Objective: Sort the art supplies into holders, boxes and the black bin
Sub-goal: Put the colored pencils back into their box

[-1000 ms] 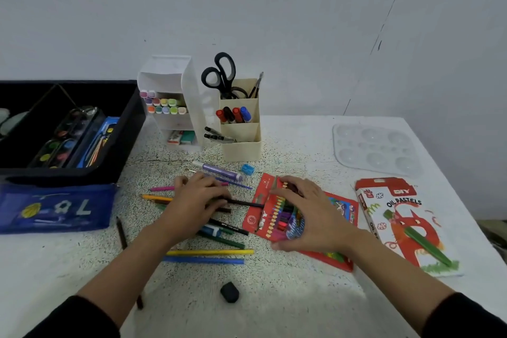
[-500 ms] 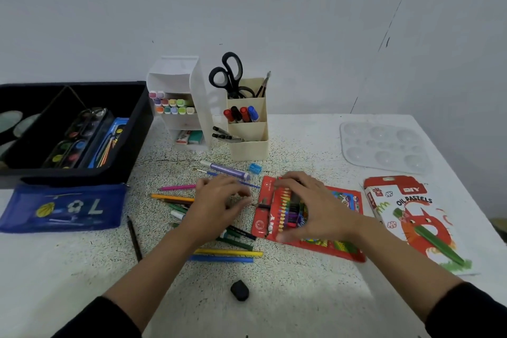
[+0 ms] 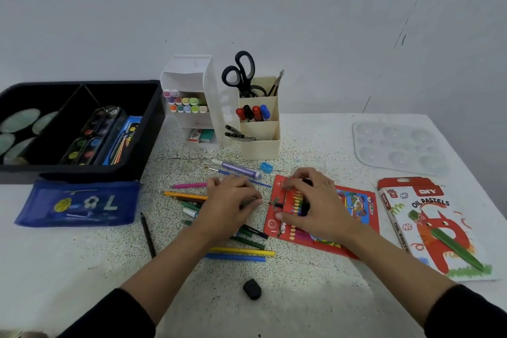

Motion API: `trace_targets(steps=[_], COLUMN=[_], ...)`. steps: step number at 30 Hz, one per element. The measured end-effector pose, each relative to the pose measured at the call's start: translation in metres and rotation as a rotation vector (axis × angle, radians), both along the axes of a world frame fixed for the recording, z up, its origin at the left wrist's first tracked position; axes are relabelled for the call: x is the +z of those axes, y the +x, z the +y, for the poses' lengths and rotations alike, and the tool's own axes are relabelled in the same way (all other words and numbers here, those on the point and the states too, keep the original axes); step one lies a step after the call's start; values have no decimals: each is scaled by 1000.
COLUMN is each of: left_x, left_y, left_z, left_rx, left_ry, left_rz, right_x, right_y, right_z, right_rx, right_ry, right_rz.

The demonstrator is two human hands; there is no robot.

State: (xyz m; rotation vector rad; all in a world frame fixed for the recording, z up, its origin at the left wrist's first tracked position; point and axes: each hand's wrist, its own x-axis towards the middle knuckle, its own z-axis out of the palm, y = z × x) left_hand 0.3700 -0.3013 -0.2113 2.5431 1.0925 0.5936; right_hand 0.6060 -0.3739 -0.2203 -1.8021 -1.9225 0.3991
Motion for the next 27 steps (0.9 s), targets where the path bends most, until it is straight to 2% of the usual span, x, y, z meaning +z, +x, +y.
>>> trace_targets(steps=[4,7,9,13,19,23,27], left_x=[5,7,9,10,19,27,38], left_y=[-70,-118,-128,-126,-126,-123,-104], left_z=[19,33,37,43,60,62,58], left_rx=[170,238,210,130,28,-4,-34], left_ry=[10,-51,-65,-65,-244,-173,-101], left_rz=[30,137,219,262,204,188,104], right_x=[3,9,10,1,-4,6,19], right_y=[-17,-37,-45,-47,-47,-40,-18], right_z=[3,12,17,17,16,12,1], right_rx=[-69,-69,-68,-102,-124,-127,-58], right_ry=[72,83,42,27,67,60,-103], right_rz=[-78,-106,-120,-118,-31,74,-105])
